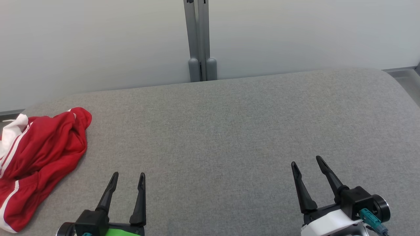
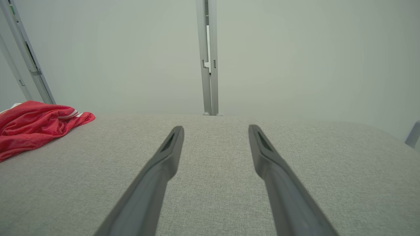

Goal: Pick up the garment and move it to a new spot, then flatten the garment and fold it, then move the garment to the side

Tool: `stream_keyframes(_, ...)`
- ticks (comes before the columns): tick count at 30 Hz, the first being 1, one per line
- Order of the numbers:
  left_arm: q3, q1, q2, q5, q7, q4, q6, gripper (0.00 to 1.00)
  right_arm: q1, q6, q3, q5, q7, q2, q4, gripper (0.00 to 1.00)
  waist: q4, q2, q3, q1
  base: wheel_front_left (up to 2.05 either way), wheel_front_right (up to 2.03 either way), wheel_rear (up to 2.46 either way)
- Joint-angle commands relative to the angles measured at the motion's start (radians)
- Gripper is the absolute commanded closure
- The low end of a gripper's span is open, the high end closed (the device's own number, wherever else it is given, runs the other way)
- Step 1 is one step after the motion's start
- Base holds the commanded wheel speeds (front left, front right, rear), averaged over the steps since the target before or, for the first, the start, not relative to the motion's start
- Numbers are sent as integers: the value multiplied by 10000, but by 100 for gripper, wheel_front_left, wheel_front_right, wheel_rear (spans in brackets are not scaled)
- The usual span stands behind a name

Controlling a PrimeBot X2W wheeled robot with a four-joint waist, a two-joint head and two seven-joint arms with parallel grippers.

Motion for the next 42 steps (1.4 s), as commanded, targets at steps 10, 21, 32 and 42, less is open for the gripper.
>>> stream_keyframes(10,52,46,67,105,-7,-41,-32,0,94,1,-36,-33,-46,-38,-19,0,53,0,17,0,0,0,0)
stream_keyframes(21,40,-35,65,227,-7,-64,105,0,220,-1,-29,-9,-41,-37,-61,0,860,0,136,0,0,0,0)
stream_keyframes(32,242,82,61,280,-7,-52,223,0,183,-3,97,86,-41,-37,-47,0,2323,0,240,0,0,0,0)
stream_keyframes(42,470,207,58,392,-7,-294,333,0,225,-4,-46,199,-41,-37,-33,0,3725,0,244,0,0,0,0)
